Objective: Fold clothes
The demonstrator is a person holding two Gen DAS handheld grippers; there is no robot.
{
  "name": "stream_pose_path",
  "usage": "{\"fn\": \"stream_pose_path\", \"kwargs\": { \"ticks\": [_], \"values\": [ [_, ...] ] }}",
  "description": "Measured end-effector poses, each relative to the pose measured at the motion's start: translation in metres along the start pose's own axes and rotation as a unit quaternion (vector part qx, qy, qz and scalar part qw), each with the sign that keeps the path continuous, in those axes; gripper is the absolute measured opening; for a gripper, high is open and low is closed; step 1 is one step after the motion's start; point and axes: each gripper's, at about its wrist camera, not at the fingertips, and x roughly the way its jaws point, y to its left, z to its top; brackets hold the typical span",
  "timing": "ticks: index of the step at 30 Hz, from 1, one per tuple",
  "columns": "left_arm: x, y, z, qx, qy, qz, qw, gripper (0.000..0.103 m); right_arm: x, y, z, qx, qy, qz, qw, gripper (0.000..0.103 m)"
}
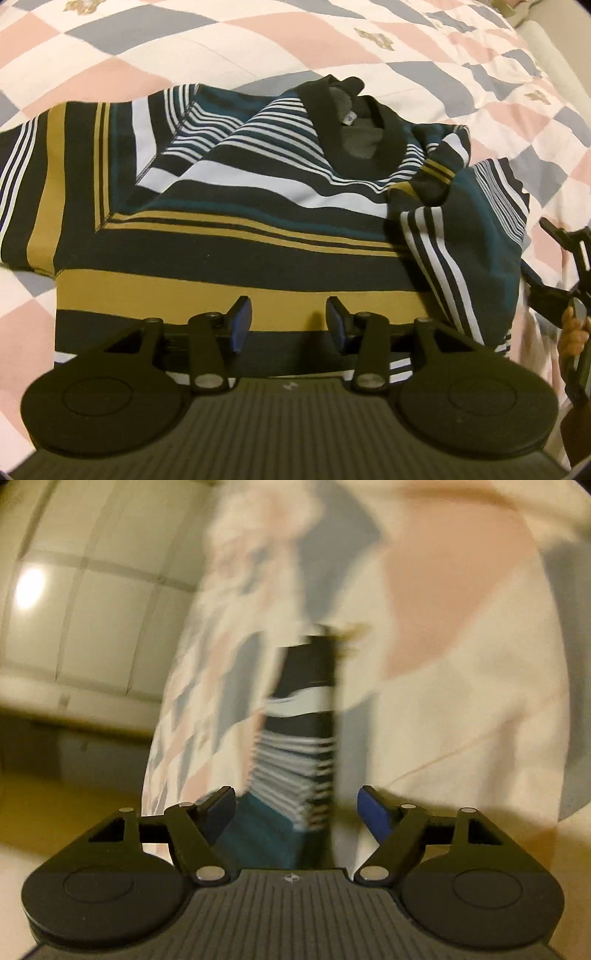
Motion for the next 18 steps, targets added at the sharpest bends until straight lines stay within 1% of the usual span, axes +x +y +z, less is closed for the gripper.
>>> {"fn": "stream_pose_path", "kwargs": {
  "ticks": [1,3,5,6,7,8,9,10,12,14,16,18],
  "values": [
    [0.001,-0.002,0.001,0.004,-0.002,-0.001,1.0000,0.038,0.006,-0.006,0.005,0.019,0.001,0.003,1.000,0.063],
    [0.002,-0.006,0.004,0.014,-0.008,-0.001,0.9999,0.038,0.022,-0.007,0.010,0.019,0.006,-0.013,1.000,0.062],
    [0.007,-0.010,0.009,0.024,-0.011,0.000,0.9996,0.038,0.036,-0.002,0.011,0.000,0.013,-0.020,1.000,0.062],
    [0.010,-0.011,0.012,0.028,-0.012,0.003,0.9995,0.038,0.043,0.002,0.010,-0.012,0.015,-0.022,1.000,0.058],
    [0.013,-0.013,0.015,0.031,-0.012,0.006,0.9994,0.038,0.048,0.008,0.010,-0.026,0.017,-0.023,0.999,0.026],
    [0.015,-0.014,0.018,0.035,-0.013,0.009,0.9993,0.038,0.052,0.014,0.011,-0.043,0.019,-0.022,0.999,0.012],
    [0.018,-0.016,0.020,0.038,-0.014,0.012,0.9991,0.038,0.056,0.020,0.011,-0.059,0.021,-0.021,0.998,0.009],
    [0.019,-0.017,0.023,0.041,-0.016,0.013,0.9990,0.038,0.055,0.031,0.013,-0.089,0.013,-0.019,0.996,0.008],
    [0.017,-0.017,0.027,0.046,-0.022,0.012,0.9986,0.038,0.038,0.058,0.021,-0.167,-0.023,-0.013,0.986,0.008],
    [0.012,-0.017,0.031,0.057,-0.029,0.016,0.9978,0.038,0.008,0.085,0.036,-0.226,-0.069,-0.007,0.972,0.008],
    [0.007,-0.016,0.035,0.066,-0.037,0.018,0.9969,0.038,-0.031,0.109,0.058,-0.275,-0.137,-0.002,0.952,0.008],
    [0.001,-0.011,0.039,0.070,-0.048,0.021,0.9962,0.038,-0.082,0.126,0.082,-0.305,-0.222,-0.009,0.926,0.008]
  ]
}}
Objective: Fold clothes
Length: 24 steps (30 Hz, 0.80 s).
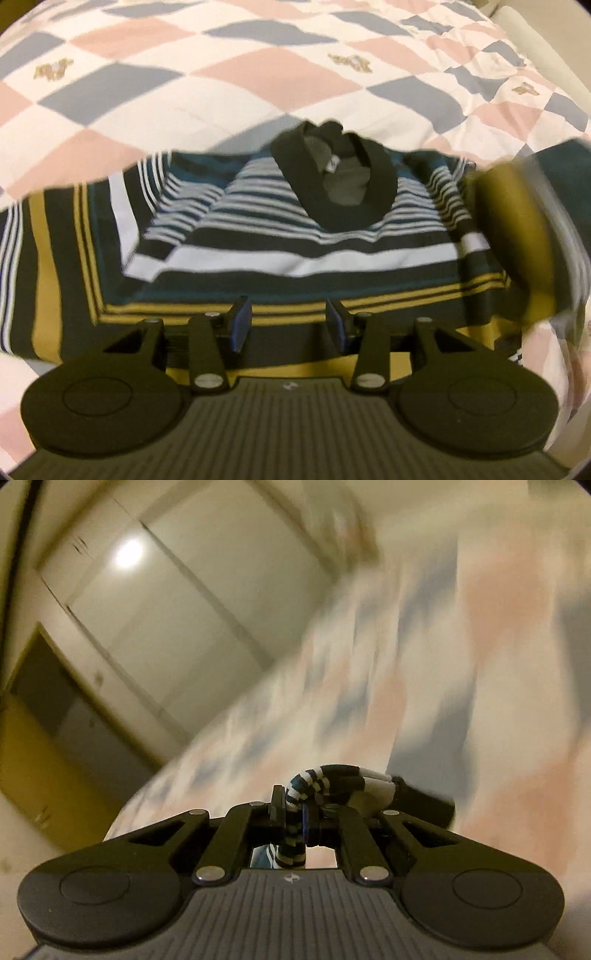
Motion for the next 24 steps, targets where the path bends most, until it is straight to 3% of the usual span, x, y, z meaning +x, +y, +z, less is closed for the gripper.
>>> {"fn": "stream_pose_path", "kwargs": {
  "ticks": [2,4,5,6,7,8,9,10,12,14,16,18,24],
  "values": [
    [-0.004,0.007,0.005,0.000,-0.010,0.007,0.9999,0.038,-0.033,-0.014,0.038,-0.032,-0.065,-0.055,0.996,0.008],
    [-0.005,0.017,0.010,-0.003,-0.019,0.020,0.9996,0.038,-0.040,-0.034,0.052,-0.049,-0.054,-0.128,0.989,0.008],
    [-0.005,0.023,0.013,-0.005,-0.023,0.029,0.9993,0.038,-0.034,-0.049,0.050,-0.042,-0.019,-0.176,0.983,0.015],
    [-0.005,0.029,0.016,-0.007,-0.026,0.038,0.9989,0.038,-0.024,-0.070,0.043,-0.023,0.035,-0.235,0.971,0.048],
    [-0.004,0.036,0.019,-0.008,-0.028,0.048,0.9984,0.038,-0.014,-0.090,0.036,-0.003,0.089,-0.291,0.952,0.068],
    [-0.004,0.042,0.023,-0.007,-0.028,0.057,0.9980,0.038,-0.005,-0.109,0.027,0.027,0.138,-0.334,0.932,0.065],
    [-0.004,0.047,0.026,-0.005,-0.028,0.064,0.9976,0.038,-0.001,-0.121,0.016,0.058,0.164,-0.351,0.920,0.062],
    [-0.004,0.053,0.030,-0.002,-0.028,0.069,0.9972,0.038,-0.003,-0.119,0.007,0.069,0.159,-0.343,0.923,0.061],
    [-0.003,0.060,0.036,0.008,-0.030,0.077,0.9965,0.038,-0.014,-0.101,-0.007,0.054,0.125,-0.303,0.943,0.061],
    [-0.001,0.064,0.043,0.018,-0.034,0.078,0.9962,0.038,-0.015,-0.070,-0.019,0.016,0.108,-0.234,0.966,0.061],
    [0.005,0.065,0.052,0.040,-0.038,0.078,0.9954,0.040,0.010,-0.041,-0.033,-0.015,0.149,-0.146,0.978,0.062],
    [0.014,0.066,0.061,0.066,-0.041,0.078,0.9939,0.041,0.042,-0.013,-0.049,-0.044,0.200,-0.069,0.977,0.062],
    [0.053,0.076,0.094,0.120,-0.023,0.055,0.9909,0.043,0.140,0.059,-0.094,-0.119,0.303,0.032,0.945,0.062]
  ]
}}
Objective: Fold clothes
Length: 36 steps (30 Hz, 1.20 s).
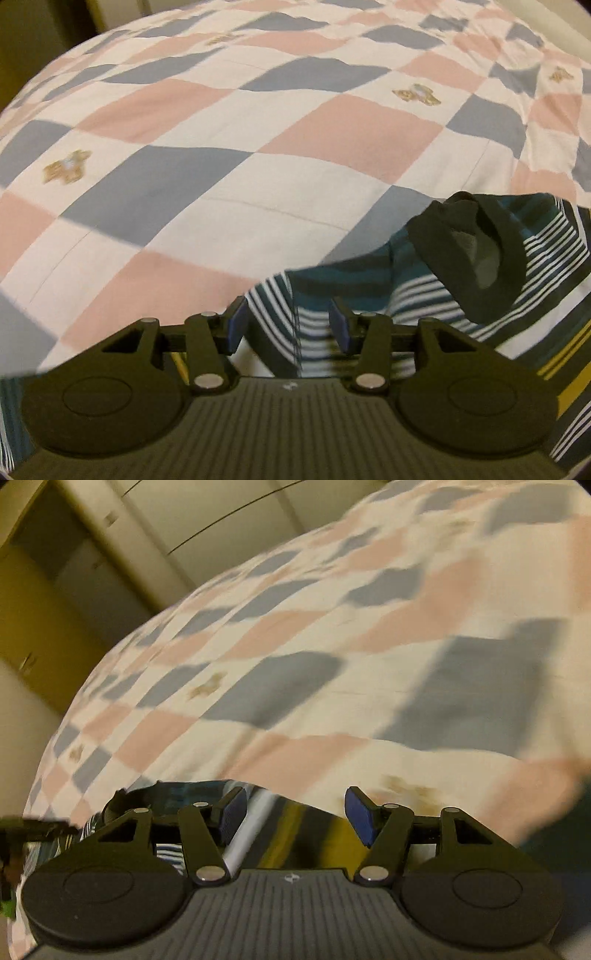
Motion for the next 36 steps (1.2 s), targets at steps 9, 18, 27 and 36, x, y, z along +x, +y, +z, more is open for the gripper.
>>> {"fn": "stream_pose_path", "kwargs": {
  "ticks": [9,18,27,36],
  "values": [
    [0.042,0.001,0.017,0.070,0.032,-0.053,0.9956,0.049,0.075,0.041,0.015,-0.083,0.065,0.032,0.994,0.067],
    [0.057,-0.023,0.002,0.185,0.032,-0.053,0.9807,0.034,0.117,0.046,0.010,-0.125,0.132,0.050,0.982,0.078],
    [0.004,-0.009,-0.020,0.145,-0.092,0.091,0.9809,0.007,0.073,0.065,-0.011,-0.179,0.049,0.011,0.983,0.008],
    [-0.032,0.008,0.005,0.093,-0.167,0.142,0.9713,0.009,0.033,0.088,-0.001,-0.229,-0.093,-0.063,0.967,0.006]
  ]
}}
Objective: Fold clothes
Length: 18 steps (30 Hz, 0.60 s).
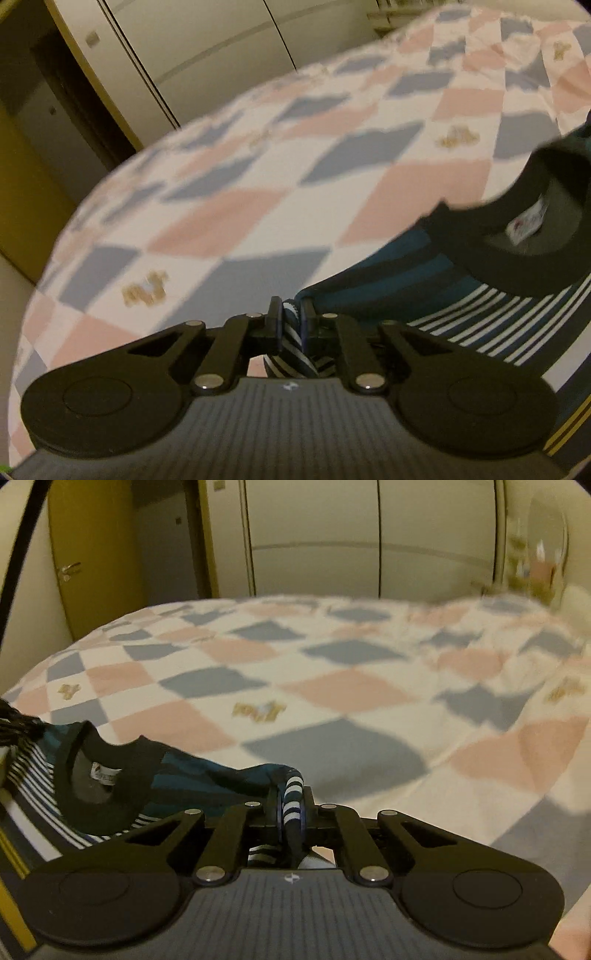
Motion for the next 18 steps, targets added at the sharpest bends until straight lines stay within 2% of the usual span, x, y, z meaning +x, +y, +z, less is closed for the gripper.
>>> {"fn": "stream_pose_path", "kwargs": {
  "ticks": [4,10,11,13,14,16,17,18],
  "values": [
    [-0.006,0.015,0.024,-0.027,-0.025,0.011,0.9993,0.009,-0.004,0.003,0.017,-0.019,-0.035,-0.027,0.999,0.006],
    [0.015,0.031,0.072,-0.041,-0.065,0.038,0.9963,0.009,0.006,-0.004,0.060,-0.008,-0.079,-0.066,0.995,0.006],
    [0.023,0.033,0.080,-0.044,-0.064,0.038,0.9963,0.010,0.012,-0.008,0.069,0.002,-0.085,-0.072,0.994,0.006],
    [0.056,0.027,0.086,-0.037,-0.023,0.034,0.9984,0.016,0.033,-0.017,0.083,0.033,-0.075,-0.076,0.994,0.009],
    [0.072,0.022,0.085,-0.029,0.001,0.031,0.9991,0.018,0.052,-0.020,0.085,0.051,-0.046,-0.072,0.995,0.012],
    [0.097,0.011,0.072,-0.012,0.040,0.049,0.9979,0.021,0.084,-0.025,0.086,0.076,0.007,-0.075,0.994,0.041],
    [0.102,0.014,0.065,-0.021,0.051,0.052,0.9971,0.024,0.092,-0.023,0.082,0.071,0.023,-0.092,0.993,0.047],
    [0.104,0.018,0.058,-0.036,0.062,0.050,0.9962,0.032,0.100,-0.021,0.077,0.066,0.039,-0.109,0.991,0.057]
  ]
}}
